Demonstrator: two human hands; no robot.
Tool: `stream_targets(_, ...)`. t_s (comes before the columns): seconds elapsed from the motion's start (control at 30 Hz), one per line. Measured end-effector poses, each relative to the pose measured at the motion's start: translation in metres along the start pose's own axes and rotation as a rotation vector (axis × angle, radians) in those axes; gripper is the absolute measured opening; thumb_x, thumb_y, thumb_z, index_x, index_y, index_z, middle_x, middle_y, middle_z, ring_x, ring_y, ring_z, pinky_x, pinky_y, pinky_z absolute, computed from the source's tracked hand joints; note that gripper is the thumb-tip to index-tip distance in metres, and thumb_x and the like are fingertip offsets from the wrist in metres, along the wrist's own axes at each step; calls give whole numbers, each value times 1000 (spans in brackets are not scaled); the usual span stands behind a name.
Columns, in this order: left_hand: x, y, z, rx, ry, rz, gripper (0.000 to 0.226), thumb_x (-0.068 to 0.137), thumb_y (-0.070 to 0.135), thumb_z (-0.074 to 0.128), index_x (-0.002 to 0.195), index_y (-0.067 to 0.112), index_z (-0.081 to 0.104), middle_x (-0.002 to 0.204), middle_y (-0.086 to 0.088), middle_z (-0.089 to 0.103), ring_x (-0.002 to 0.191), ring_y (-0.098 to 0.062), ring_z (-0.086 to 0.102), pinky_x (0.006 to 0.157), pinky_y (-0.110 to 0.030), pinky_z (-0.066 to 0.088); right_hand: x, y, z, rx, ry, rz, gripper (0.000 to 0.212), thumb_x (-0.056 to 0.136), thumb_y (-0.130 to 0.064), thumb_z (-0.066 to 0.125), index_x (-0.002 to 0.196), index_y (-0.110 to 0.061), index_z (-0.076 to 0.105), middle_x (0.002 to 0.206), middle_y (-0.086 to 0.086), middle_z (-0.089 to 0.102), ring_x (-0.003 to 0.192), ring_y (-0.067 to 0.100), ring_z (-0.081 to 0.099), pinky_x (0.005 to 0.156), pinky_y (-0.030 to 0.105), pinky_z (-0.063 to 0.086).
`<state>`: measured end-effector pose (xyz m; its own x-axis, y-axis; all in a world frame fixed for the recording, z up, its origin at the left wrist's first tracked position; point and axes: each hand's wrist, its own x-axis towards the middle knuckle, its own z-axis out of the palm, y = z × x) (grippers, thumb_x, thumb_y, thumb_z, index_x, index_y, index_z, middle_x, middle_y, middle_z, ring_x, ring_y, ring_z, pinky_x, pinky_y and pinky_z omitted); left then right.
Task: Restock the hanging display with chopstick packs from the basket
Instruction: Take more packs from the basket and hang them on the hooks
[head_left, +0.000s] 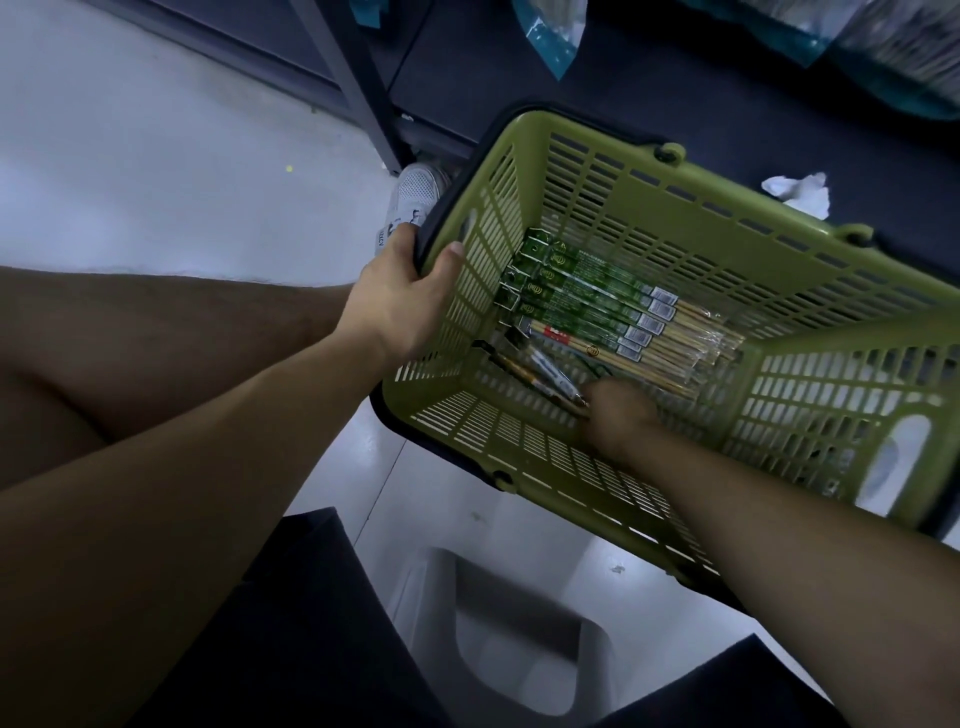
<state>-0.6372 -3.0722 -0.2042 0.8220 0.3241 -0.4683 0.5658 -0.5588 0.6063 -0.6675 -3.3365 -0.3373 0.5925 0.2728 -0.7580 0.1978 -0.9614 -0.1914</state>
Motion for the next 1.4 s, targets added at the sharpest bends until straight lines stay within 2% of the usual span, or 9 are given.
stream_targets(0.13,-19,11,-9,316,215,315,46,96,26,57,136,5,47,125,-19,54,112,-35,54,95,-48,46,-17,3,-33,202,60,-62,21,95,-24,66,115,-17,66,104,10,66,86,25,62,67,30,43)
stream_targets(0.23,-40,33,-9,286,301,529,23,93,18,53,112,7,62,107,-13,61,96,-31,58,81,-44,48,-39,-8,-73,318,203,-122,15,103,-33,56,107,-20,49,85,-1,54,74,21,57,57,31,39)
stream_targets(0.33,-58,53,1,31,-25,242,30,99,45,56,103,18,68,90,3,70,83,-18,66,72,-33,51,-69,-32,-108,388,424,-218,21,104,-38,53,105,-21,40,79,-5,50,63,18,47,52,32,28)
stream_targets(0.47,-66,72,20,-693,-403,-198,51,96,51,66,124,9,66,114,-6,73,108,-23,69,100,-41,53,-102,-68,-132,293,440,-402,40,100,-34,56,131,-10,46,102,13,68,82,34,65,60,34,42)
stream_targets(0.7,-37,59,-7,-982,-110,-296,27,106,32,55,100,5,56,82,-9,78,75,-25,77,69,-37,62,-86,-55,-123,493,295,-288,21,101,-48,56,89,-30,57,77,-10,61,67,10,59,58,26,37)
stream_targets(0.8,-29,50,-18,-903,-38,-260,30,102,32,62,83,10,57,59,-2,62,48,-16,58,52,-31,53,-53,-24,-108,333,254,-121,15,98,-38,64,105,-24,63,104,0,69,91,21,65,67,28,46)
stream_targets(0.9,-26,47,-18,-820,-58,-236,38,99,36,66,67,18,55,55,2,51,44,-12,45,48,-27,46,-24,-7,-89,135,206,-61,42,95,-40,68,130,-18,61,126,10,63,115,29,60,91,37,52)
stream_targets(1.23,-20,42,-16,-902,-168,-281,31,101,31,63,74,18,54,58,3,47,47,-10,42,50,-27,44,24,-3,-46,-209,261,58,62,88,-2,65,145,-11,44,137,18,51,128,36,49,102,49,49)
stream_targets(1.4,-23,47,-7,-928,-139,-270,22,100,24,67,98,8,53,62,-2,59,52,-15,57,53,-30,53,27,2,-49,-205,243,53,44,94,-12,65,135,-11,52,128,16,58,118,34,56,91,44,55)
